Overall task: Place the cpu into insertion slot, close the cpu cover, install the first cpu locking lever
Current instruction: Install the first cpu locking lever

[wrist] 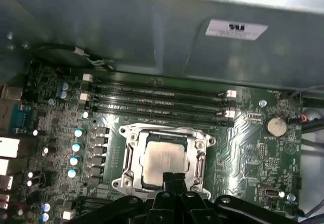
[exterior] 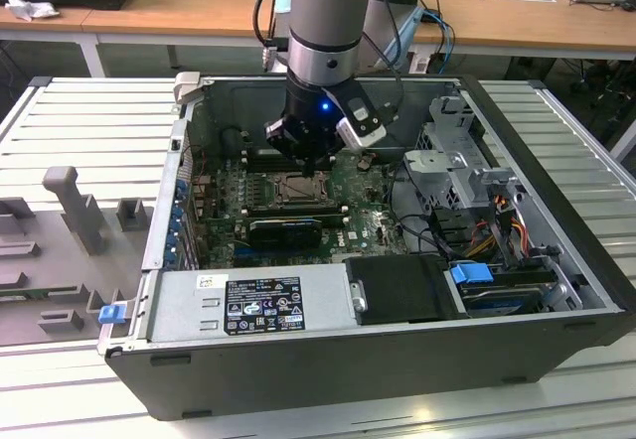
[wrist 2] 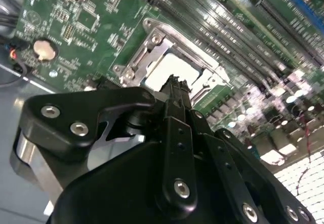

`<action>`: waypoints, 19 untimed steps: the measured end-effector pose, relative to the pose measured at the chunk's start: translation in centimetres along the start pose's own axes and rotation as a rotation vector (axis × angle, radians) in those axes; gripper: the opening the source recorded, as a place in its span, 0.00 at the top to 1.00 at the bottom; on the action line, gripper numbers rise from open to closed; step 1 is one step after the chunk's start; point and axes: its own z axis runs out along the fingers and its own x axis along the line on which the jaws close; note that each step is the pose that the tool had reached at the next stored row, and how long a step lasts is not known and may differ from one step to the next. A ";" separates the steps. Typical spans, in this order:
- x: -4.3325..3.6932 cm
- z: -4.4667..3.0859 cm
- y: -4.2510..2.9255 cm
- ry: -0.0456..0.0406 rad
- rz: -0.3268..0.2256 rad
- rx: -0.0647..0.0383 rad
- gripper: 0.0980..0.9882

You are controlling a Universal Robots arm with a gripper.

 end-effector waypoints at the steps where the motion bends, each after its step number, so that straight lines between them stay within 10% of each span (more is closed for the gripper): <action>1: 0.02 0.01 -0.21 0.0010 0.001 0.000 0.99; 9: 0.34 -0.03 -2.75 0.0060 0.013 -0.001 0.99; 19: 3.53 1.11 -2.79 0.0058 0.013 -0.003 0.99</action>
